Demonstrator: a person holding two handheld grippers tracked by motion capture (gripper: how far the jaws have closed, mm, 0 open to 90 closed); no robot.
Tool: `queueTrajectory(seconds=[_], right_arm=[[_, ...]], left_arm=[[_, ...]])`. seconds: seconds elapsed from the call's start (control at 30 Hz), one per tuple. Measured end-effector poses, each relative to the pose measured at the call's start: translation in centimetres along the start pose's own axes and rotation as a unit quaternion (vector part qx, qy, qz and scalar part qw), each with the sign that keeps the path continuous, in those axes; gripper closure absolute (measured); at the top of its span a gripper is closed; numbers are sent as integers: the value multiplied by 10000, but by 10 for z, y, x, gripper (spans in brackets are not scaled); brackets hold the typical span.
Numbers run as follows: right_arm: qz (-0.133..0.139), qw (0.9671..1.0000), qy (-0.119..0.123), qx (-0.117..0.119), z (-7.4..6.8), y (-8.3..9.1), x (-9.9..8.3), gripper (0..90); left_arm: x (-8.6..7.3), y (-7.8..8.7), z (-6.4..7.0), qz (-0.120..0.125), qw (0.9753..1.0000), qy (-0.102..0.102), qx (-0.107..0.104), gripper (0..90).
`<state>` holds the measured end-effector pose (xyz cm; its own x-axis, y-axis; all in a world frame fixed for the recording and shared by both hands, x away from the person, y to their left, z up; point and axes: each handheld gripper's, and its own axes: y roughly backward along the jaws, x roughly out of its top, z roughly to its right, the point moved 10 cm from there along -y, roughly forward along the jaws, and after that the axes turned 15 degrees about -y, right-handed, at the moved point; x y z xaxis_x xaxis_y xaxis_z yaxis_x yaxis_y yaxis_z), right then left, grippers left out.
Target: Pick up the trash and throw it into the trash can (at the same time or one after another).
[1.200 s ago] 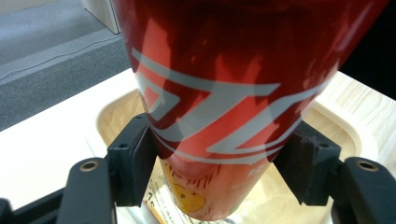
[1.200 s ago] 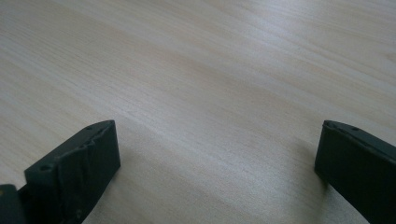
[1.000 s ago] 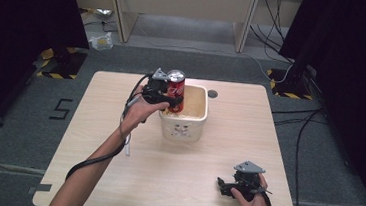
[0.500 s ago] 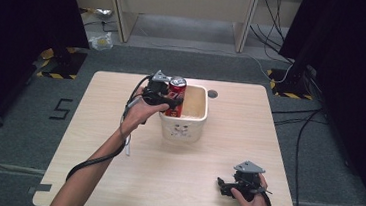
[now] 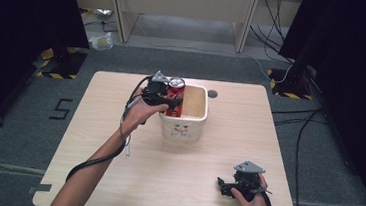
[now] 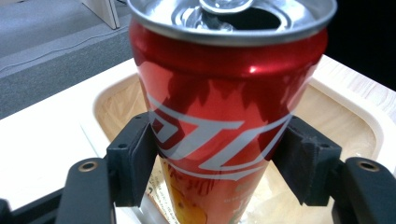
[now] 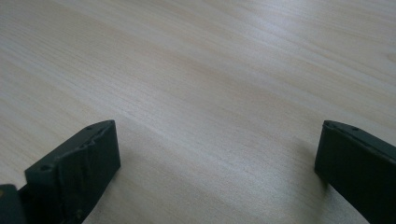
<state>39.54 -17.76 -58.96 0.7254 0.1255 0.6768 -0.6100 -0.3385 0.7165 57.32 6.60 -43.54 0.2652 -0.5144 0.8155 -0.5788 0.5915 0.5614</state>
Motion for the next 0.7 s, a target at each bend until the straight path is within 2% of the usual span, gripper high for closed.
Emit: queueTrajectory(seconds=[0.6,0.7], right_arm=[[-13,10000,33,50,-1,0,0,5],[-14,10000,33,50,-1,0,0,5]], left_arm=[[-1,0,-2,45,10000,45,53,314],[0,0,-2,65,10000,11,47,359]])
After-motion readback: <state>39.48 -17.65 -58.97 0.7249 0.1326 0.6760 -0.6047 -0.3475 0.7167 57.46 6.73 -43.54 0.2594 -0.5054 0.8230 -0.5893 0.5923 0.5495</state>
